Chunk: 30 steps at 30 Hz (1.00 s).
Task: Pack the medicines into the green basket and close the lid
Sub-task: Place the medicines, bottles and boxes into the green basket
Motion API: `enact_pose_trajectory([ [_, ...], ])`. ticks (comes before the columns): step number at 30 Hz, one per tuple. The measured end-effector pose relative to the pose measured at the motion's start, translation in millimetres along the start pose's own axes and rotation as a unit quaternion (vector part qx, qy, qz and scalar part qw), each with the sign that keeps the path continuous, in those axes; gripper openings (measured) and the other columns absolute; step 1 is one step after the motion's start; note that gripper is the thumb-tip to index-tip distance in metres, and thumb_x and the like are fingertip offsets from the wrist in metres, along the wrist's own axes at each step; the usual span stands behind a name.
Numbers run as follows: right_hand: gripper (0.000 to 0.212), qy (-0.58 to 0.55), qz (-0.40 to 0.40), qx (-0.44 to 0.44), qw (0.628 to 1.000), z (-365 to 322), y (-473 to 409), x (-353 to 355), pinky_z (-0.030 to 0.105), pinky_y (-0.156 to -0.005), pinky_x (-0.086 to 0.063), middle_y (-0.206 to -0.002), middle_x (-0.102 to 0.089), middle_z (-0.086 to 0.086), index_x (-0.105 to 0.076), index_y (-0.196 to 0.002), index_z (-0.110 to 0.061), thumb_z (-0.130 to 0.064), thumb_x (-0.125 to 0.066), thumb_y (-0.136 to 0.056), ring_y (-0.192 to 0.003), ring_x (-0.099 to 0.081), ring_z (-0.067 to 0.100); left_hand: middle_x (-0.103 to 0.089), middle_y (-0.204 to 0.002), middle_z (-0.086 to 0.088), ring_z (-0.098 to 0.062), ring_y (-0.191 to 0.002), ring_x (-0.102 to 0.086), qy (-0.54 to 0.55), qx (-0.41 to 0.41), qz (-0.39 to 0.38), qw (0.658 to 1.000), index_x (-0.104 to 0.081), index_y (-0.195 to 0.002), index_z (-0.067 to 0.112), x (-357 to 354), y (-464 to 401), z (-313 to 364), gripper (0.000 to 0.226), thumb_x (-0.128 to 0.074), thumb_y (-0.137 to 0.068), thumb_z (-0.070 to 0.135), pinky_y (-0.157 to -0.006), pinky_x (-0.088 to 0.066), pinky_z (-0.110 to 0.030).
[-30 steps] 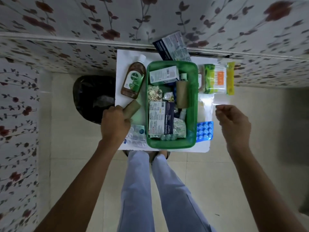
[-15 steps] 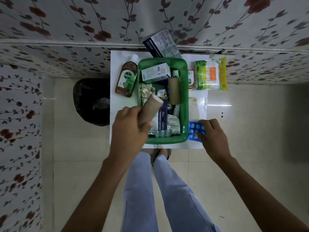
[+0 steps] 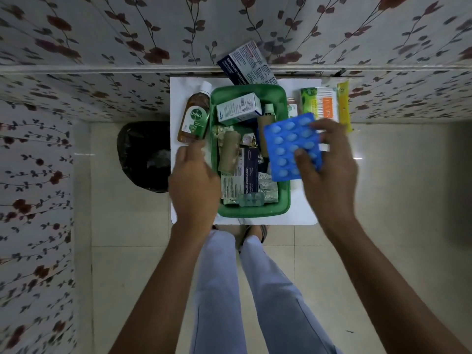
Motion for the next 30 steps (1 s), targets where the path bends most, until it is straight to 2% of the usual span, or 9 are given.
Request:
enact_pose_trajectory([
  [3, 0.026, 0.040, -0.089, 0.031, 0.995, -8.2, -0.5, -51.1, -0.001, -0.064, -0.034, -0.113, -0.052, 0.010, -0.053, -0.110, -0.014, -0.009, -0.058, -0.084, -0.093, -0.048, 0.014, -0.057, -0.118, -0.020, -0.034, -0.105, -0.057, -0.024, 0.081, -0.042, 0.996, -0.054, -0.120, 0.006, -13.4, 1.7, -58.2, 0.037, -0.043, -0.085, -0.001, -0.082, -0.041, -0.034],
  [6, 0.027, 0.105, -0.177, 0.034, 0.978, 0.7, 6.1, -88.2, 0.021, -0.073, -0.044, -0.110, -0.050, 0.011, -0.056, -0.111, -0.014, -0.011, -0.058, -0.084, -0.085, -0.057, 0.026, -0.050, -0.123, -0.025, -0.042, -0.111, -0.051, -0.070, 0.147, -0.136, 0.977, -0.050, -0.124, 0.004, -38.0, 11.8, -104.1, 0.044, -0.061, -0.082, 0.012, -0.090, -0.041, -0.043],
  [10, 0.020, 0.134, -0.121, 0.090, 0.979, 0.9, 9.7, -69.5, 0.020, -0.071, -0.039, -0.109, -0.061, 0.011, -0.063, -0.102, -0.013, -0.008, -0.056, -0.083, -0.088, -0.061, 0.025, -0.045, -0.120, -0.030, -0.046, -0.112, -0.044, -0.089, 0.170, -0.206, 0.960, -0.045, -0.120, -0.002, -55.9, 26.8, -119.5, 0.079, -0.080, -0.062, 0.039, -0.088, -0.040, -0.046],
  [14, 0.022, 0.118, -0.044, 0.074, 0.989, 19.6, 0.8, -28.5, 0.035, -0.075, -0.051, -0.102, -0.065, 0.010, -0.063, -0.100, -0.013, -0.005, -0.053, -0.082, -0.088, -0.061, 0.025, -0.046, -0.113, -0.029, -0.043, -0.106, -0.044, -0.092, 0.173, -0.191, 0.962, -0.044, -0.106, -0.004, -61.1, 35.6, -120.2, 0.128, -0.028, -0.029, 0.097, -0.077, -0.043, -0.048],
  [16, 0.024, 0.150, -0.011, 0.038, 0.988, 44.1, -9.6, -13.5, 0.039, -0.079, -0.049, -0.107, -0.062, 0.013, -0.059, -0.106, -0.011, -0.006, -0.054, -0.083, -0.094, -0.059, 0.029, -0.048, -0.112, -0.029, -0.043, -0.106, -0.044, -0.092, 0.185, -0.194, 0.959, -0.044, -0.103, -0.005, -66.0, 34.1, -126.7, 0.114, -0.047, -0.037, 0.088, -0.075, -0.039, -0.045],
  [19, 0.037, 0.218, -0.059, -0.050, 0.973, 93.5, -24.4, -21.3, 0.039, -0.087, -0.041, -0.117, -0.057, 0.020, -0.050, -0.117, -0.006, -0.018, -0.059, -0.084, -0.107, -0.053, 0.037, -0.055, -0.104, -0.027, -0.041, -0.100, -0.051, -0.072, 0.189, -0.184, 0.962, -0.046, -0.098, -0.006, -66.2, 26.5, -130.9, 0.077, -0.085, -0.051, 0.040, -0.072, -0.036, -0.038],
  [23, 0.062, 0.268, -0.127, -0.071, 0.952, 117.9, -21.1, -54.5, 0.046, -0.086, -0.043, -0.120, -0.053, 0.026, -0.037, -0.127, -0.001, -0.027, -0.068, -0.079, -0.108, -0.051, 0.043, -0.062, -0.082, -0.016, -0.033, -0.084, -0.060, 0.021, 0.215, -0.115, 0.969, -0.052, -0.092, 0.000, -49.9, 21.4, -136.7, 0.041, -0.079, -0.067, 0.018, -0.062, -0.029, -0.026],
  [26, 0.050, 0.244, -0.100, -0.096, 0.960, 121.4, -19.7, -61.4, 0.043, -0.079, -0.043, -0.115, -0.054, 0.027, -0.044, -0.118, 0.002, -0.021, -0.066, -0.080, -0.102, -0.052, 0.043, -0.059, -0.064, 0.004, -0.024, -0.069, -0.062, 0.069, 0.211, -0.047, 0.974, -0.056, -0.088, 0.002, -24.1, 19.1, -136.4, 0.028, -0.074, -0.071, 0.014, -0.059, -0.035, -0.026],
  [30, 0.035, 0.196, -0.020, -0.134, 0.971, 111.9, -19.4, -38.9, 0.040, -0.074, -0.039, -0.113, -0.051, 0.029, -0.047, -0.110, 0.007, -0.016, -0.057, -0.087, -0.100, -0.051, 0.043, -0.059, -0.063, 0.021, 0.011, -0.060, -0.056, 0.107, 0.196, -0.011, 0.975, -0.061, -0.081, -0.004, 5.3, 17.0, -133.8, 0.022, -0.069, -0.077, 0.016, -0.057, -0.038, -0.004],
])
Point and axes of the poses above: each hand's wrist, its own y-axis away from the middle knuckle, its own x-axis out of the back of the hand, z = x × y, the point moved 8 cm from there along -y, towards the middle knuckle
